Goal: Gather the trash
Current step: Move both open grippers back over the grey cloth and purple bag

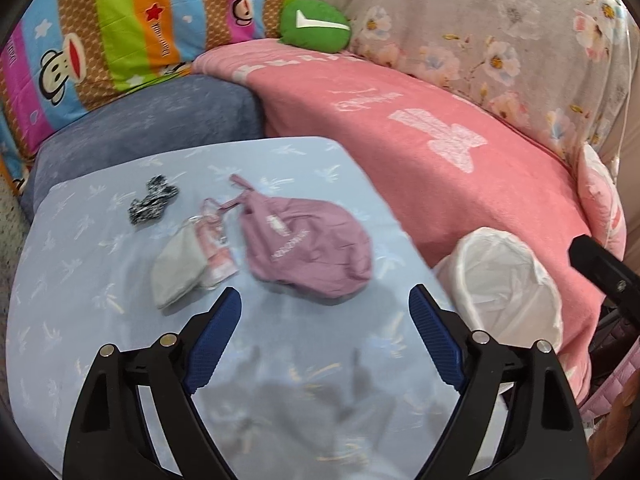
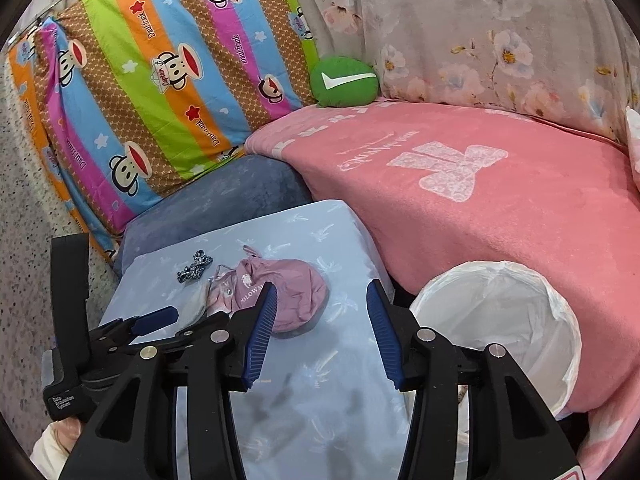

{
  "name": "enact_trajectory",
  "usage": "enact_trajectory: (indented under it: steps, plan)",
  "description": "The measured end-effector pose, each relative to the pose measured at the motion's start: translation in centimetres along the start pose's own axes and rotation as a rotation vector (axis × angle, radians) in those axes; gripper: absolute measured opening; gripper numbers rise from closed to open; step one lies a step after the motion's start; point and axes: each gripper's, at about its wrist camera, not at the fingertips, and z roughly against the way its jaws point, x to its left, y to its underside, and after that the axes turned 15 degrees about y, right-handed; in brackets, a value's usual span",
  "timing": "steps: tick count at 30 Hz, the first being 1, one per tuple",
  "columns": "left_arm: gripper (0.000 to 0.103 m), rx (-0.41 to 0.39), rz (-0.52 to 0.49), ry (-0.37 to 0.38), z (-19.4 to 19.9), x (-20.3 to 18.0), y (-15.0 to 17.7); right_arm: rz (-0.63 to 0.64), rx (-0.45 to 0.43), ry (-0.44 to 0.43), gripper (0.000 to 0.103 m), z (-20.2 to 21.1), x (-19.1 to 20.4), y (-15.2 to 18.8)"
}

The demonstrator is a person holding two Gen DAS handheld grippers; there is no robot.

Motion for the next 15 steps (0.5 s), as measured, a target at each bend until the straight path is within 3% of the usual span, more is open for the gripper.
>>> enact_trajectory:
  steps: [15]
  plan:
    - [0.09, 0.026, 0.134, -0.1, 0.0, 9.8, 1.2, 0.067, 0.074, -0.045, 0.053, -5.5, 7.9, 1.5]
